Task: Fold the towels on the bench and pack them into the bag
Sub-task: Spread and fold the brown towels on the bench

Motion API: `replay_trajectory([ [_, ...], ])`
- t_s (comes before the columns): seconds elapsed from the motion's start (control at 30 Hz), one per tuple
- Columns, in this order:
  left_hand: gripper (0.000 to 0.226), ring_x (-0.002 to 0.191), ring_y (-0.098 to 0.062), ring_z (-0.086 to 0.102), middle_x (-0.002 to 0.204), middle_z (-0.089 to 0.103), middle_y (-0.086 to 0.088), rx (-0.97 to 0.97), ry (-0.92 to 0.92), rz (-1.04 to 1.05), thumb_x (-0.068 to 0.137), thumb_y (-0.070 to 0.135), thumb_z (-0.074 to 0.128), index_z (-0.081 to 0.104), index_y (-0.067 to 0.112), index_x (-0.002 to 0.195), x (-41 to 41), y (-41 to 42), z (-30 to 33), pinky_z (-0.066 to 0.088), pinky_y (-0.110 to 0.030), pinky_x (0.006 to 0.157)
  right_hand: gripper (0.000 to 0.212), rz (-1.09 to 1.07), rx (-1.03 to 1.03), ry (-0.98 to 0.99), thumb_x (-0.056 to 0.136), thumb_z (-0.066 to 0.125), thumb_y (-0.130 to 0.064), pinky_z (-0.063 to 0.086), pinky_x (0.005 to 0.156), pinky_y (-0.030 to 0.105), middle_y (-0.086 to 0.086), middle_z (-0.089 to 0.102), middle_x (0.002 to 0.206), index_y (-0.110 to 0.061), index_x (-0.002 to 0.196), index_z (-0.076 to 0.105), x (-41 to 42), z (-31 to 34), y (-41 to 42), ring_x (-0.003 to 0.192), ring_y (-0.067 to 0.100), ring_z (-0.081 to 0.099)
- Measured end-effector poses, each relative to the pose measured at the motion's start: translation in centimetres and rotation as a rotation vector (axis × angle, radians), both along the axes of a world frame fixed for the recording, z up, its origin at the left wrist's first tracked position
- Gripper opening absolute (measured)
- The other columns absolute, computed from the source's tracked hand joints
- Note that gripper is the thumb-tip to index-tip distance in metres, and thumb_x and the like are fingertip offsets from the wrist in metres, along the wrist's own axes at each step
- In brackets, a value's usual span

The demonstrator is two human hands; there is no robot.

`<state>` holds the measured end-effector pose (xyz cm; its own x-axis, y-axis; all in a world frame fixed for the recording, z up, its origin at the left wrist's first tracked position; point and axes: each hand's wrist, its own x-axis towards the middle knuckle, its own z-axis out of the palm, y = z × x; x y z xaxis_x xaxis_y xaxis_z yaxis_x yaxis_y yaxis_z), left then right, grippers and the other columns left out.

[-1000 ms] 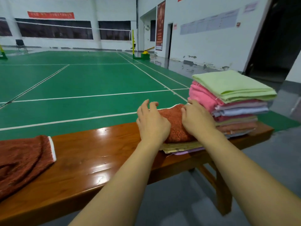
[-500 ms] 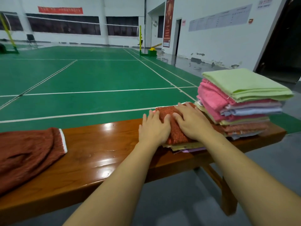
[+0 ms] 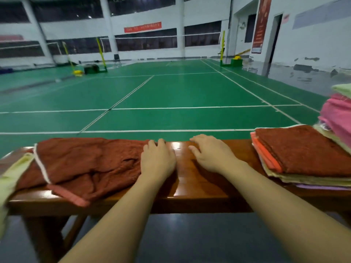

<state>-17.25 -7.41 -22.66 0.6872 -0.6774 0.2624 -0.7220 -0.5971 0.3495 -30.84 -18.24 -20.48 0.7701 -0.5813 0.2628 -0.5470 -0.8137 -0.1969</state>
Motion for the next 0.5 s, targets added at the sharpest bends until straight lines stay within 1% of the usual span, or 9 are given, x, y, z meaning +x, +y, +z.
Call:
replay_trajectory([
  [0.1,0.048,0.122,-0.037,0.045,0.130,0.051,-0.016,0.102,-0.105,0.144,0.093,0.051,0.056,0.055,0.013,0.123,2.5,3.8,0.1,0.040,-0.043,0.100,0.041,0.034,0.067,-0.035,0.103,0.042,-0.047,0.045,0.103,0.042,0.004,0.062,0.129,-0.024,0.128,0.064,4.1,-0.7,1.9,0.120,0.028,0.056],
  [0.13,0.047,0.121,-0.036,0.045,0.129,0.051,-0.016,0.114,-0.117,0.162,0.094,0.052,0.056,0.057,0.013,0.121,3.2,4.7,0.1,0.040,-0.043,0.100,0.039,0.037,0.103,-0.045,0.102,0.042,-0.048,0.047,0.098,0.042,0.006,0.064,0.122,-0.024,0.118,0.069,5.2,-0.9,2.6,0.116,0.030,0.057],
  [0.17,0.044,0.121,-0.035,0.046,0.128,0.052,-0.016,0.113,-0.128,0.158,0.096,0.050,0.054,0.058,0.014,0.120,3.6,5.4,0.0,0.040,-0.042,0.099,0.038,0.038,0.147,-0.059,0.102,0.042,-0.049,0.047,0.091,0.041,0.009,0.067,0.114,-0.024,0.102,0.071,6.2,-1.0,3.1,0.110,0.033,0.059],
  [0.23,0.034,0.117,-0.034,0.048,0.124,0.054,-0.014,0.092,-0.164,0.096,0.099,0.044,0.051,0.060,0.015,0.116,3.9,5.8,-0.3,0.041,-0.042,0.095,0.047,0.030,0.243,-0.088,0.103,0.041,-0.050,0.044,0.080,0.039,0.013,0.069,0.098,-0.022,0.070,0.059,7.8,-1.2,4.0,0.101,0.037,0.061],
  [0.27,0.030,0.114,-0.034,0.051,0.120,0.057,-0.012,0.063,-0.168,0.048,0.101,0.042,0.050,0.060,0.016,0.114,3.6,5.8,-0.4,0.042,-0.043,0.093,0.052,0.025,0.296,-0.096,0.103,0.040,-0.051,0.043,0.078,0.039,0.013,0.070,0.091,-0.021,0.064,0.054,8.4,-1.2,4.3,0.097,0.037,0.061],
  [0.3,0.027,0.110,-0.034,0.054,0.116,0.059,-0.012,0.020,-0.144,-0.002,0.102,0.040,0.049,0.059,0.017,0.110,3.2,5.6,-0.6,0.042,-0.043,0.090,0.055,0.018,0.355,-0.110,0.104,0.039,-0.052,0.044,0.078,0.038,0.012,0.069,0.085,-0.020,0.062,0.053,8.8,-1.2,4.4,0.094,0.036,0.062],
  [0.37,0.020,0.105,-0.034,0.057,0.108,0.061,-0.011,-0.118,-0.008,-0.087,0.103,0.034,0.049,0.056,0.016,0.103,2.2,4.9,-0.6,0.043,-0.045,0.087,0.053,-0.001,0.490,-0.188,0.104,0.039,-0.052,0.048,0.076,0.036,0.008,0.070,0.077,-0.018,0.068,0.058,9.2,-1.0,4.2,0.085,0.032,0.065],
  [0.43,0.015,0.103,-0.032,0.059,0.107,0.064,-0.010,-0.260,0.117,-0.163,0.102,0.028,0.051,0.057,0.015,0.101,0.8,4.1,-0.6,0.044,-0.045,0.087,0.039,-0.047,0.639,-0.356,0.102,0.046,-0.051,0.050,0.070,0.034,0.005,0.069,0.083,-0.019,0.088,0.064,8.9,-0.7,3.4,0.080,0.026,0.065],
  [0.5,0.013,0.104,-0.028,0.061,0.108,0.068,-0.007,-0.343,0.198,-0.290,0.099,0.022,0.053,0.062,0.015,0.105,-0.8,3.1,-0.4,0.046,-0.043,0.089,0.031,-0.097,0.804,-0.513,0.099,0.057,-0.048,0.046,0.063,0.030,0.001,0.069,0.093,-0.019,0.103,0.066,8.0,-0.6,2.4,0.084,0.022,0.065],
])
